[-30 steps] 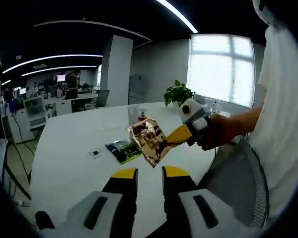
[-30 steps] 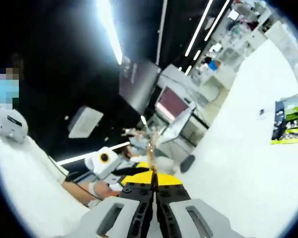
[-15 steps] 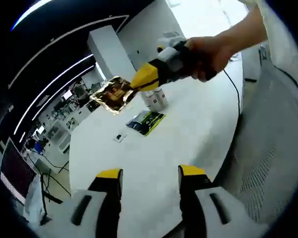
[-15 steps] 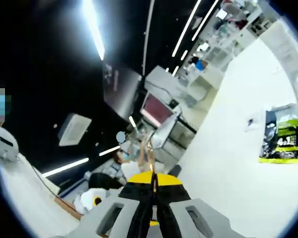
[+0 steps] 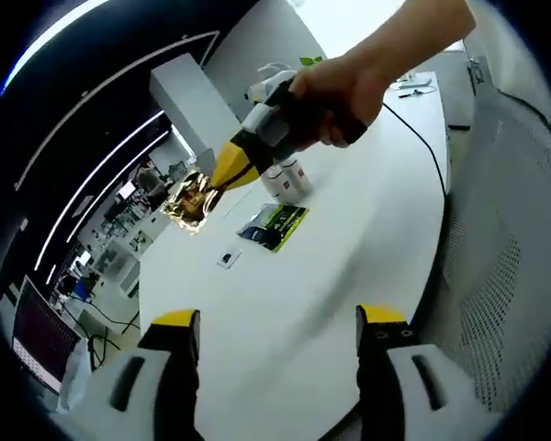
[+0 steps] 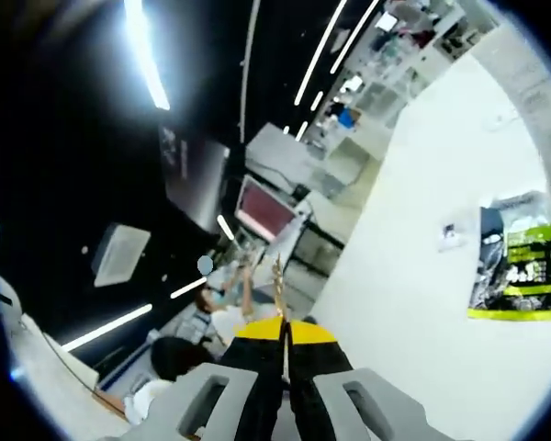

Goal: Arrange the skincare products in the storage area until every visible bottle or jar stands upright without overlapping.

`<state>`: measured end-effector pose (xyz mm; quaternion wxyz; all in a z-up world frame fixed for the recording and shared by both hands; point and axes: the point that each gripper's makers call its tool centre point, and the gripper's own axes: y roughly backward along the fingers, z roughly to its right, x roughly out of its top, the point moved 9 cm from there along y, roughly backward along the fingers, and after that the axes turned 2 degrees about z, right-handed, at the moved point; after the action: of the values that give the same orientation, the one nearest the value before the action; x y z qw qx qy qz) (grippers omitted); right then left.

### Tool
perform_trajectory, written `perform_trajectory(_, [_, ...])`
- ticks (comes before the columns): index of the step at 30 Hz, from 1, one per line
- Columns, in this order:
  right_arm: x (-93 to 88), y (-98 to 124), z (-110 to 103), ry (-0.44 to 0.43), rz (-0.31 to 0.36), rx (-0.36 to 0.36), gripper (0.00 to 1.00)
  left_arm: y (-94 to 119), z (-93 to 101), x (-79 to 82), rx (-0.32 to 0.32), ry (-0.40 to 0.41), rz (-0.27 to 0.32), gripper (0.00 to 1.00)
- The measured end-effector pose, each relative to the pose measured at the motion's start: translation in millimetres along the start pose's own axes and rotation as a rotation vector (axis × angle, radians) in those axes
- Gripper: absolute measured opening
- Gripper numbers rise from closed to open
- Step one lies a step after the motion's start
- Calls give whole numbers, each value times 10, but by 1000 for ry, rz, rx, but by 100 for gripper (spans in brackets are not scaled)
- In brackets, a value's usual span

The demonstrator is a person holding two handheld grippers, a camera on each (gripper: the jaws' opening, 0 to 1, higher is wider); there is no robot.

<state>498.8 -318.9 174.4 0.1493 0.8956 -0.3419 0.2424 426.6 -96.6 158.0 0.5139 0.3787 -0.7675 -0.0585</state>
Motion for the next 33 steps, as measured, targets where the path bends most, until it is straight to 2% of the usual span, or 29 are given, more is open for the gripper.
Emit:
perform_trajectory(5, [51, -79, 82, -5, -15, -20, 0, -8, 26, -23, -18, 10, -24, 64])
perform_trajectory(10, [10, -147, 186, -39, -30, -43, 0, -9, 21, -19, -17, 37, -15, 67])
perform_trajectory(15, [-20, -205, 308, -52, -38, -78, 0, -25, 46, -48, -35, 37, -41, 65])
perform_trajectory(20, [-29, -253, 422, -80, -47, -109, 0, -22, 84, -33, -63, 34, -27, 56])
perform_trajectory(23, [-40, -279, 481, -99, -59, -124, 0, -27, 84, -57, -66, 43, -49, 55])
perform_trajectory(26, [-51, -299, 557, -107, -72, -145, 0, -10, 85, -55, -76, 79, -60, 53])
perform_trajectory(27, [-58, -305, 572, -110, -75, -149, 0, 5, 102, -38, -93, 110, -46, 51])
perform_trajectory(30, [-83, -315, 613, -128, -84, -172, 0, 25, 113, -14, -103, 113, -29, 44])
perform_trajectory(33, [-103, -331, 656, -149, -87, -189, 0, 17, 122, -25, -106, 120, -38, 43])
